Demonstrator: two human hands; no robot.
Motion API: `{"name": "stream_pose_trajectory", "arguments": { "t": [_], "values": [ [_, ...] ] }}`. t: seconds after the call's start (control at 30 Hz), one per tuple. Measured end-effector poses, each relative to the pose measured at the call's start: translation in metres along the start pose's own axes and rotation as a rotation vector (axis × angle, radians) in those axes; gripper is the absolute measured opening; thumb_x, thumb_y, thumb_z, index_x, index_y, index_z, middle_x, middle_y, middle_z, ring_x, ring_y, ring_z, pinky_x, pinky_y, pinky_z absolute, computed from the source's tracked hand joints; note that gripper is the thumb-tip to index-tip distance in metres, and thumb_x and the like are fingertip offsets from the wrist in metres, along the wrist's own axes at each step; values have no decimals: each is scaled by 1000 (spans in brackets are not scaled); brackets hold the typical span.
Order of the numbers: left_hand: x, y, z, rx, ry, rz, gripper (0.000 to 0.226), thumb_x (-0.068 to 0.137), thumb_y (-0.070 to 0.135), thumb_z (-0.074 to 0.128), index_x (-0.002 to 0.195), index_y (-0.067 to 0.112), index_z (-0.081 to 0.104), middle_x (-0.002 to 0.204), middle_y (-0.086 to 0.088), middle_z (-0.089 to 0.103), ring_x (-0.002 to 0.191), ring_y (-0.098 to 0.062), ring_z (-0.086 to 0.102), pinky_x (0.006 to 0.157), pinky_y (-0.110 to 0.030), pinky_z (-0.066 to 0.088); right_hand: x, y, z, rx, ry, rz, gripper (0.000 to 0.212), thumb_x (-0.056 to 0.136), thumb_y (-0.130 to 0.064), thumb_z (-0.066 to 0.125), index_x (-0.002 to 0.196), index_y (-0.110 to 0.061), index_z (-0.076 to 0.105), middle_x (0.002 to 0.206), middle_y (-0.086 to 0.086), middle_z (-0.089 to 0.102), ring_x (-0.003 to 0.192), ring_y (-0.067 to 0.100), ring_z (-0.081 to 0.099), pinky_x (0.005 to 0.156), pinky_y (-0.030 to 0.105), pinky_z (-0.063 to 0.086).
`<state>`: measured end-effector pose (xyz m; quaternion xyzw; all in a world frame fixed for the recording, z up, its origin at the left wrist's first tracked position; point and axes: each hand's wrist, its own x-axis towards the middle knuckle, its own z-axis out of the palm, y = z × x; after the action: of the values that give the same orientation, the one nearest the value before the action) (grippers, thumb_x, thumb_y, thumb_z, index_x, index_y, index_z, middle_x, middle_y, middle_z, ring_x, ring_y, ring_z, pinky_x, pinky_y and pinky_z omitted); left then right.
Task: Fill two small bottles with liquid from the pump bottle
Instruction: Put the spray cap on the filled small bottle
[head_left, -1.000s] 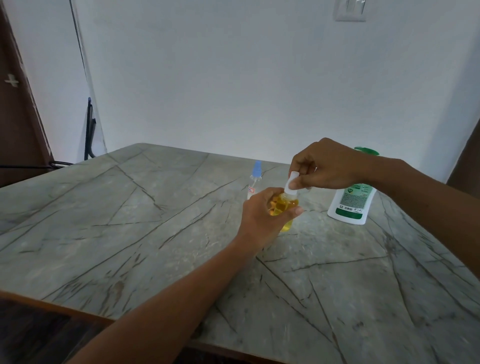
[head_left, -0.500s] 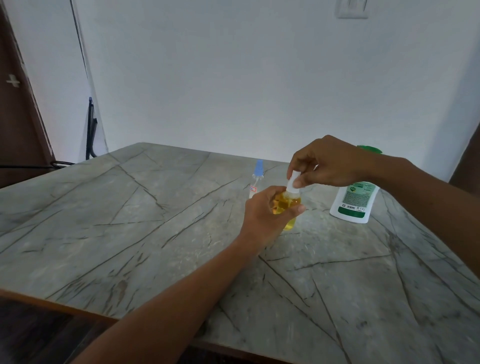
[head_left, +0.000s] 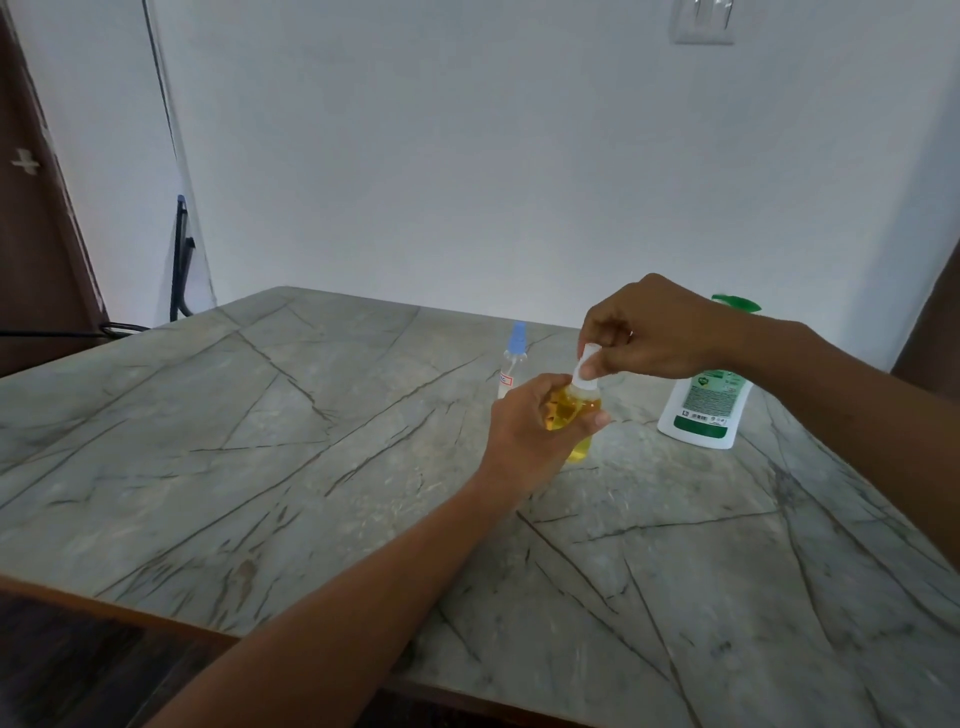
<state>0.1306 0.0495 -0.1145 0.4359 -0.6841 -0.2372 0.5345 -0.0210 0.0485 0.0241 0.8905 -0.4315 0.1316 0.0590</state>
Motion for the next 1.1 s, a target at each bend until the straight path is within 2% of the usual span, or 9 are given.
{"name": "stream_pose_trajectory", "arguments": {
  "t": [0.1, 0.17, 0.27, 0.37, 0.53, 0.73, 0.93, 1.03, 1.1],
  "values": [
    [0, 0, -1, -19, -1, -3, 55, 73, 54, 74, 117, 24, 62, 97, 10, 67, 87, -8, 64, 78, -25, 56, 1, 0, 9, -71, 60, 15, 53, 72, -69, 55, 67, -17, 60, 54, -7, 56, 50, 6, 50, 54, 16, 32],
    [1, 1, -2, -23, -2, -2, 54, 74, 54, 74, 117, 25, 62, 93, 11, 65, 84, -8, 63, 73, -21, 54, -2, -2, 10, -34, 45, 36, 52, 69, -73, 53, 83, -23, 61, 66, -13, 60, 59, 1, 56, 58, 15, 36],
    [1, 2, -2, -13, -4, -9, 54, 75, 51, 74, 120, 25, 60, 99, 11, 65, 89, -8, 63, 78, -20, 54, -7, -3, 4, 118, 25, 23, 40, 78, -55, 68, 108, -29, 65, 92, -17, 67, 84, -2, 64, 70, 11, 45],
    [0, 2, -1, -19, -2, -9, 55, 75, 52, 74, 119, 23, 60, 105, 10, 67, 93, -9, 64, 84, -27, 56, -7, -3, -2, 125, -13, -30, 17, 82, -31, 75, 98, -31, 71, 89, -21, 67, 85, -2, 65, 74, 10, 46],
    [0, 2, -1, 8, -4, -2, 57, 74, 53, 74, 120, 21, 61, 104, 8, 68, 92, -9, 64, 83, -28, 56, -1, 0, 5, -7, 43, 6, 26, 80, -44, 72, 92, -22, 71, 74, -9, 67, 68, 2, 61, 61, 10, 37],
    [-1, 5, -1, 1, -16, -21, 55, 76, 52, 73, 121, 22, 60, 105, 7, 67, 94, -12, 64, 85, -30, 56, -3, -6, 6, 12, -30, -37, 31, 81, -47, 70, 102, -25, 69, 87, -7, 67, 77, 5, 65, 69, 14, 46],
    [-2, 7, -1, -39, 9, -15, 50, 76, 47, 75, 117, 21, 63, 102, 7, 69, 93, -10, 65, 84, -29, 56, -2, -11, 20, 13, 91, 24, 4, 84, -14, 73, 86, -11, 74, 50, -18, 60, 54, -3, 60, 52, 8, 40],
    [-1, 6, -2, -54, 28, -9, 47, 76, 44, 76, 116, 20, 64, 100, 8, 70, 91, -10, 66, 82, -25, 56, -1, -13, 23, 20, 136, 51, 6, 82, -3, 69, 81, -7, 74, 43, -29, 52, 50, -14, 55, 47, 5, 38],
    [0, 6, -4, -57, 42, -3, 45, 76, 42, 77, 115, 22, 65, 98, 10, 70, 90, -7, 66, 80, -20, 54, 0, -15, 26, -1, 188, 59, 7, 81, -5, 69, 79, -9, 74, 47, -26, 51, 47, -7, 56, 48, 7, 37]
  ]
}}
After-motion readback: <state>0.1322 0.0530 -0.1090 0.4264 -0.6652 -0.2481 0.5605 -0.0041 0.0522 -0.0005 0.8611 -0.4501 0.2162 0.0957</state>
